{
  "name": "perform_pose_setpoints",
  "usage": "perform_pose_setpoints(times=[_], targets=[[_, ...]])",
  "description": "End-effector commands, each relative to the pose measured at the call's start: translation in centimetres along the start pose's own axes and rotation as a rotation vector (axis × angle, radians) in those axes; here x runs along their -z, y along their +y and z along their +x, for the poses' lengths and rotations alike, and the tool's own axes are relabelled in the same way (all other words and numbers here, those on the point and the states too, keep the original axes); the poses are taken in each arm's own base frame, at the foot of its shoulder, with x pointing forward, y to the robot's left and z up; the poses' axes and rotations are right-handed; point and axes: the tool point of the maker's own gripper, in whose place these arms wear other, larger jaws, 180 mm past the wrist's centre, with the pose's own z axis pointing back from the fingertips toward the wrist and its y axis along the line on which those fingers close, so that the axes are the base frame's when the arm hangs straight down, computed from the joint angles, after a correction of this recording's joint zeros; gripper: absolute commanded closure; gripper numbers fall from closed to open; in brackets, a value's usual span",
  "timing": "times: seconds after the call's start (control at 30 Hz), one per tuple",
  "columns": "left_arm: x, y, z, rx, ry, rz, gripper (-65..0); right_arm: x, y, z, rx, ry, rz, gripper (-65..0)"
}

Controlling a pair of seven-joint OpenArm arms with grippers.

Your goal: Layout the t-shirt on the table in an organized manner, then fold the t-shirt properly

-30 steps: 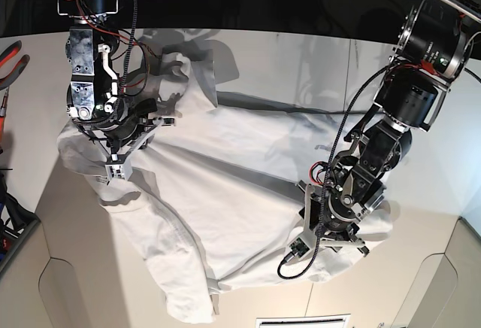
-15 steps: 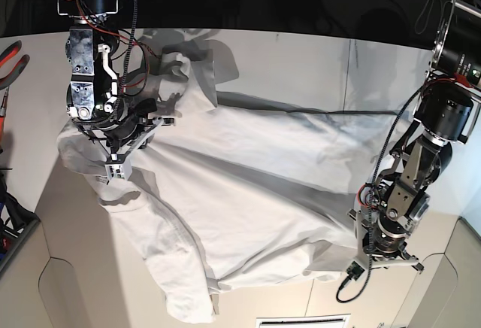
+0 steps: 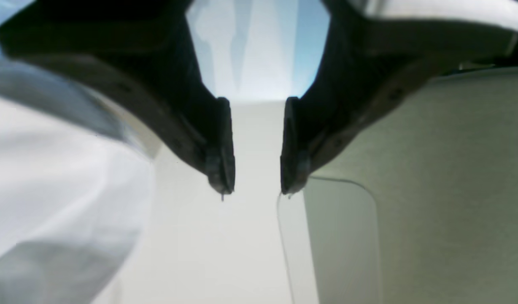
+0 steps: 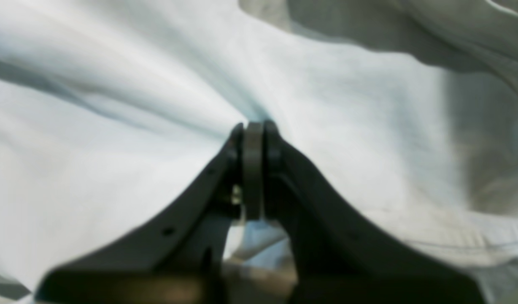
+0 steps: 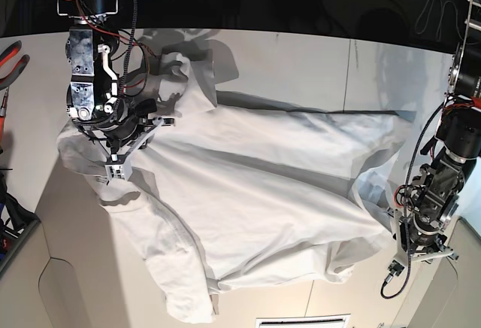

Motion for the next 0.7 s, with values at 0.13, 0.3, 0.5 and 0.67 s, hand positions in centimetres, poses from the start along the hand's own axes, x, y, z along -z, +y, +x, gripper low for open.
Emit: perform_pose_setpoints(times=[0.13,0.3,0.5,0.67], targets=[[0.1,4.9,0.9,-0.136,-0.010,-0.015,-21.8,-1.1,-0.4,0.6,-0.039,0.019,-0.017,-1.1],[-1.7,4.1,3.6,-0.343,-0.061,-0.257,-21.7,-4.5,-0.4,6.2,-0.065,-0.151,-0.037,-1.1],[-8.0,0.2,9.6,-0.631,-0.212,-0.755,-21.7,-7.8,-0.3,9.6,-0.085,-0.257,-0.055,-1.0],[-12.0,-3.8,8.9,-0.751,-0.175,-0.973,-19.9,-7.9,-0.3,9.6,-0.086,-0.259,-0.056,0.0]])
